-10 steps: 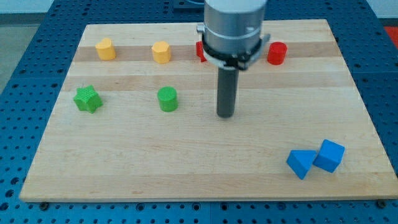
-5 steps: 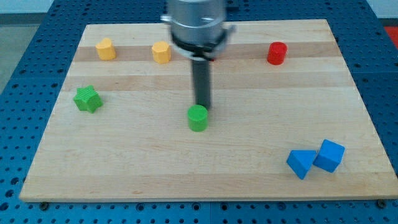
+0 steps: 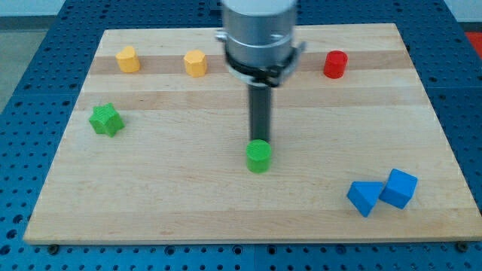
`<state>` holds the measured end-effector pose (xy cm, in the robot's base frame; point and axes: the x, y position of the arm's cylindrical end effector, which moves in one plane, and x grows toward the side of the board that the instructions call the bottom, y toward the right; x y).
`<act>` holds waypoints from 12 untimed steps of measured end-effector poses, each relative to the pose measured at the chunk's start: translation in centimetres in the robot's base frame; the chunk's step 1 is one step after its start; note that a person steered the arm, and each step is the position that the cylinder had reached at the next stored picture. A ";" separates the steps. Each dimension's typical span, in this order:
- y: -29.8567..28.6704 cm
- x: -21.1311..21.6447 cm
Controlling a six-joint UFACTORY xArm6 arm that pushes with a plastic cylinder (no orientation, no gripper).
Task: Place the green circle to the left side of the triangle
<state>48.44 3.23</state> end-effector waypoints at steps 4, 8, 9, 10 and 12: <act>-5.3 -3.0; -4.6 7.0; -6.8 8.5; -2.9 8.5; 2.1 7.1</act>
<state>55.54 5.32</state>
